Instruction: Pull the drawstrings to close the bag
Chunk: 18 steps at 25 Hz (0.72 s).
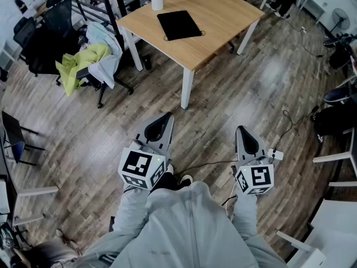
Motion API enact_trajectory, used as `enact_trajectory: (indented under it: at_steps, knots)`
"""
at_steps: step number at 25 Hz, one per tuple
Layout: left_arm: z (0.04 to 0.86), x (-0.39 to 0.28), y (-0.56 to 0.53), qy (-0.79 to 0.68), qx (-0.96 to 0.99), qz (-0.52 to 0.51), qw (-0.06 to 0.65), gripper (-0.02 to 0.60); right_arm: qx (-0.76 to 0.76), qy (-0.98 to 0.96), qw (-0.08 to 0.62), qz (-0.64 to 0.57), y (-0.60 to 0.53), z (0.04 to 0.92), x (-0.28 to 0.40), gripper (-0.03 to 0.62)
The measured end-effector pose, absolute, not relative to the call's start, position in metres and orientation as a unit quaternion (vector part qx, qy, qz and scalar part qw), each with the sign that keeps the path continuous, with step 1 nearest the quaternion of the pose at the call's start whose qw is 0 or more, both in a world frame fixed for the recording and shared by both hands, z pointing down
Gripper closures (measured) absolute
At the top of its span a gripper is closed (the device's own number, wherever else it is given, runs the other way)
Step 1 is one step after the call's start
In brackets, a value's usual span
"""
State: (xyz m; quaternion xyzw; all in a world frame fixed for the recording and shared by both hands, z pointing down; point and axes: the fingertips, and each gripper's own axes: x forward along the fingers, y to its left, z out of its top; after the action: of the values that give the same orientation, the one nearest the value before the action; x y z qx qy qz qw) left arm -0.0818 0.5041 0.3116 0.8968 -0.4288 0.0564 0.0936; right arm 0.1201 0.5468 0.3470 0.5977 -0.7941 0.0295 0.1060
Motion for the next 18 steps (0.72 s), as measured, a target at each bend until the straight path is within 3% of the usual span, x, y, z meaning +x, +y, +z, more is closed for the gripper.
enact_trajectory:
  at_steps: [18]
  knots:
    - [0.345,-0.075,0.487,-0.449,0.884,0.069,0.115,0.554,0.577,-0.809,0.097,0.050,0.539,0.367,0.130,0.571]
